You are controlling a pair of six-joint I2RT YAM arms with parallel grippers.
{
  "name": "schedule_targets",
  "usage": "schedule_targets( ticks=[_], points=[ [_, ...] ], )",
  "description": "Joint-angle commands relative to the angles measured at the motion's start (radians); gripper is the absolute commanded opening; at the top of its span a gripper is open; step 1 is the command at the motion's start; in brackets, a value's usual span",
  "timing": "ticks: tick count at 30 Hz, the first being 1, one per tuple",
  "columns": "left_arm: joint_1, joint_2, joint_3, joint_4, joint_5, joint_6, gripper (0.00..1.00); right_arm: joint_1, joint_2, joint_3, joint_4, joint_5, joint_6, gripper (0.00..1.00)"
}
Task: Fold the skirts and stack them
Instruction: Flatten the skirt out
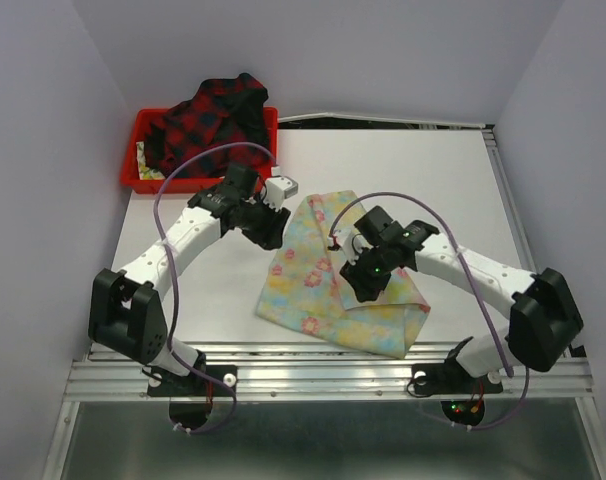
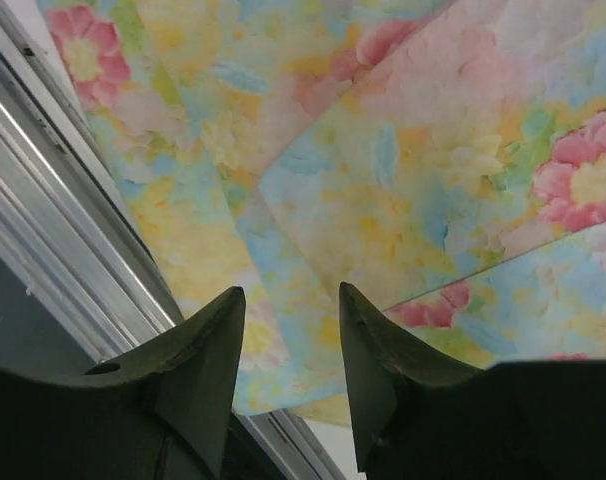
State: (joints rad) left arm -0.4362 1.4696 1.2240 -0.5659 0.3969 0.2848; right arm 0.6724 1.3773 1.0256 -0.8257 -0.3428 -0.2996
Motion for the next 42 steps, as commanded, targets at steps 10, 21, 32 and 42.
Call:
schedule_targets(
  ticks=[10,21,32,42],
  points=[
    [0.007,-0.022,-0.164,0.106,0.045,-0.075,0.57,0.167,0.278,0.148,0.109,0.171,0.194,0.44],
    [0.005,0.072,-0.190,0.153,0.066,-0.095,0.59,0.194,0.414,0.162,0.126,0.215,0.226,0.45],
    [0.005,0.182,-0.224,0.143,0.030,-0.113,0.40,0.194,0.413,0.203,0.099,0.332,0.243,0.01],
    [0.008,0.190,-0.247,0.146,-0.030,-0.110,0.03,-0.026,0.161,0.269,0.033,0.438,0.108,0.01]
  ],
)
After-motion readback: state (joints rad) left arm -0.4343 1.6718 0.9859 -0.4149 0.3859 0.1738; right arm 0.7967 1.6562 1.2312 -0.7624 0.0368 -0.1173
